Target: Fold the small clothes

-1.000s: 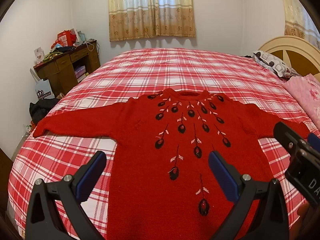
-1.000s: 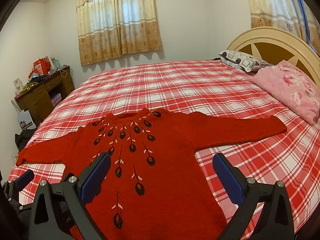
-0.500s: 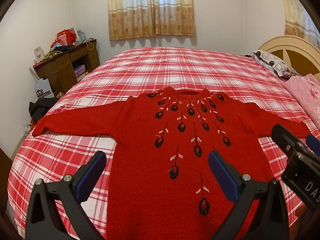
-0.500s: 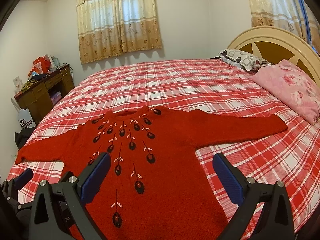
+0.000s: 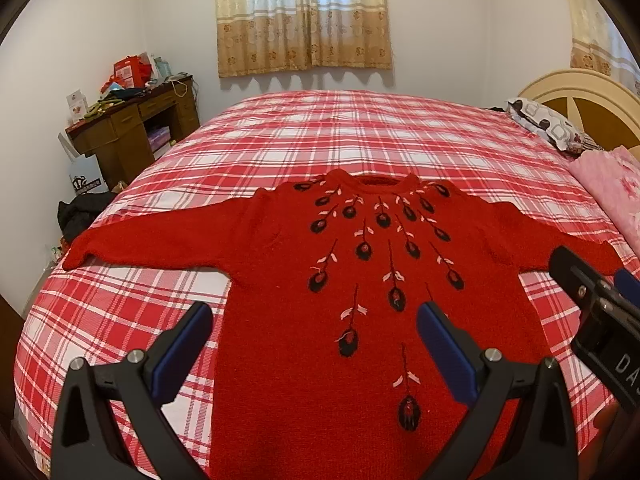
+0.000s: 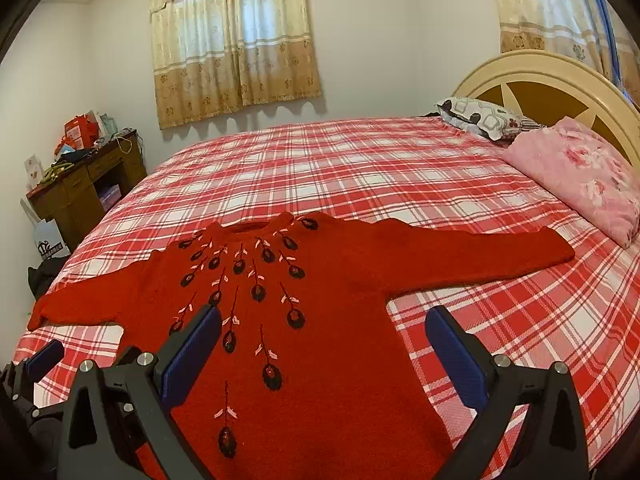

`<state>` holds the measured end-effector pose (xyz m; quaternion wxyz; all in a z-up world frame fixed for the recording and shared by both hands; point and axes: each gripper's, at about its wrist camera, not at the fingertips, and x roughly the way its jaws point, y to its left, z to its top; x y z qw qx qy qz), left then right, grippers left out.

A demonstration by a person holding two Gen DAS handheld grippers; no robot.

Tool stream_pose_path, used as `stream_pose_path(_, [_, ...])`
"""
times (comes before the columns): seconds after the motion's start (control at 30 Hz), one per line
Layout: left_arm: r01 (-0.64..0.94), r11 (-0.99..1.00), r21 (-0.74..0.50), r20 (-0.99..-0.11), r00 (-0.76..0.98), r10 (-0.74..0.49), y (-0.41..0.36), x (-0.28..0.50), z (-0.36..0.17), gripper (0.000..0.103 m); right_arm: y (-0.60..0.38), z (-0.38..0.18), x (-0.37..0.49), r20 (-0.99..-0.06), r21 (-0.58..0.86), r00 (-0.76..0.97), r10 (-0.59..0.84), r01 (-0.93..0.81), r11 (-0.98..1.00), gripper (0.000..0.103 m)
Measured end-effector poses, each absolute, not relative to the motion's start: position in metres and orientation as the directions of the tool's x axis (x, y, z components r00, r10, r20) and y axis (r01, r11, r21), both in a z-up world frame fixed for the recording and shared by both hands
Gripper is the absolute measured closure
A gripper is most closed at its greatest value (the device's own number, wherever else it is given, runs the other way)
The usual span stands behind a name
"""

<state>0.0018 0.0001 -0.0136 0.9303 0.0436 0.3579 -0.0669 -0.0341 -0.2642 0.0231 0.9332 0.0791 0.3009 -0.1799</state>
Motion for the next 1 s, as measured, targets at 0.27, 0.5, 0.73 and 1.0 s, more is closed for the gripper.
stream_pose_path(0.27, [0.163,0.986,0.028,-0.688,0.719,-0.099,-0.001,0.006,-0.019,0.000,-0.314,0.015,-0.035,-0.602,0.048,0.726,-0.333,0.449,0.892,0.001])
stream_pose_path(0.5, [0.191,0.982,0.007,-0.688,0.713,-0.133,-0.004,0.013,-0.019,0.000,-0.429,0.026,-0.042,-0.591,0.062,0.672,-0.446,0.589,0.806,0.027])
stream_pose_path(0.73, [0.148,0.989,0.018,-0.689,0.718,-0.095,0.005,0.031,-0.018,0.000,-0.622,0.000,-0.076,-0.707,0.248,0.504,-0.497,0.834,0.493,0.037])
stream_pose_path(1.0, [0.079,0.997,-0.026,-0.748,0.660,-0.072,0.017,0.055,-0.039,0.000,-0.698,-0.052,-0.078,-0.793,0.255,0.417,-0.444,0.889,0.380,0.037])
